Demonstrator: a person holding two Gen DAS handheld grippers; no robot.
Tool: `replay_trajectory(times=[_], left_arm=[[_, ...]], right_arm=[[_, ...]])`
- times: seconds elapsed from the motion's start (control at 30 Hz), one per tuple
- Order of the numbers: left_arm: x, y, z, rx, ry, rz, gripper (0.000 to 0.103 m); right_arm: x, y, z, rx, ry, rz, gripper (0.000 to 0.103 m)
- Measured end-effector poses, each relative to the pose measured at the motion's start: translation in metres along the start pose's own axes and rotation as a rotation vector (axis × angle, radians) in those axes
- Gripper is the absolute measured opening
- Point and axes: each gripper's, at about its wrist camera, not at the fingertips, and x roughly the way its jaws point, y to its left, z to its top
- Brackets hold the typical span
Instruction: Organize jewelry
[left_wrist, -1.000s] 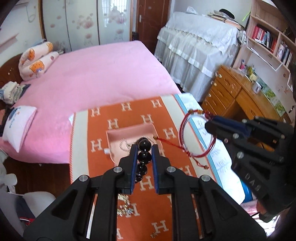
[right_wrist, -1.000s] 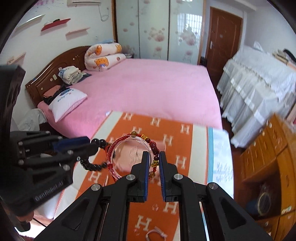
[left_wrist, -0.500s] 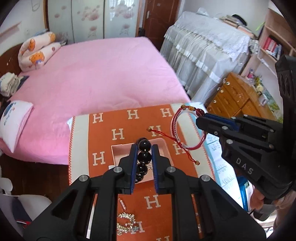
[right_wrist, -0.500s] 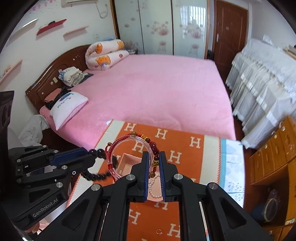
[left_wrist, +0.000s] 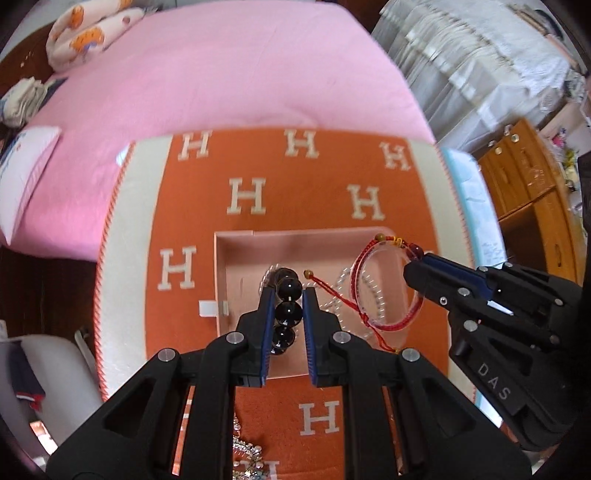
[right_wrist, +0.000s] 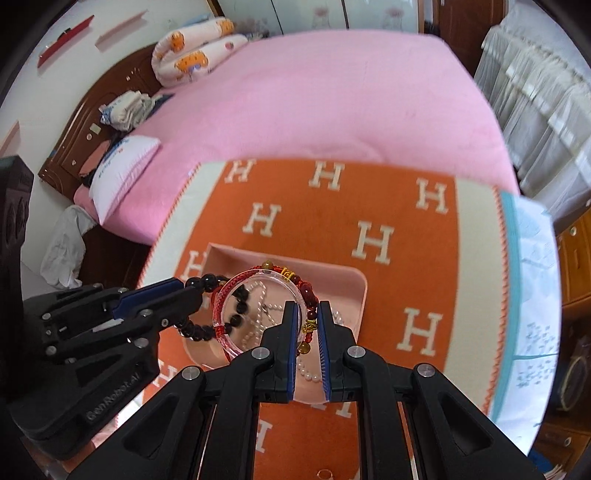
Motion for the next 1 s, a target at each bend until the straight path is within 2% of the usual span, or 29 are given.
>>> replay_trajectory(times=[0.17, 0.23, 0.3, 0.33, 0.4, 0.73, 1.0], left_arm=[[0.026, 0.001, -0.001, -0.016, 0.042, 0.005, 0.013], [0.027, 0.002, -0.003, -0.035, 0.073, -0.027, 0.023], [0.025, 0.004, -0.006, -0.048, 0.066, -0.038, 0.049], [0.020, 0.004, -0.007, -0.050, 0.055, -0.032, 0.051], [0.014, 0.005, -0.009, -0.050, 0.037, -0.039, 0.052], [-0.012, 0.015, -0.020, -0.060, -0.018, -0.037, 0.052], [-0.034, 0.019, -0.036, -0.043, -0.050, -0.042, 0.052]], right_arm=[[0.037, -0.012, -0.008, 0.006, 0.049, 0.038, 0.010], [0.045, -0.016, -0.008, 0.005, 0.066, 0.057, 0.013], [0.051, -0.019, -0.008, 0.019, 0.085, 0.077, 0.025], [0.053, -0.022, -0.008, 0.029, 0.085, 0.077, 0.027], [0.053, -0.026, -0.008, 0.040, 0.081, 0.081, 0.034], [0.029, -0.030, -0.016, 0.057, 0.055, 0.073, 0.034], [0.002, -0.019, -0.038, 0.069, 0.034, 0.055, 0.034]])
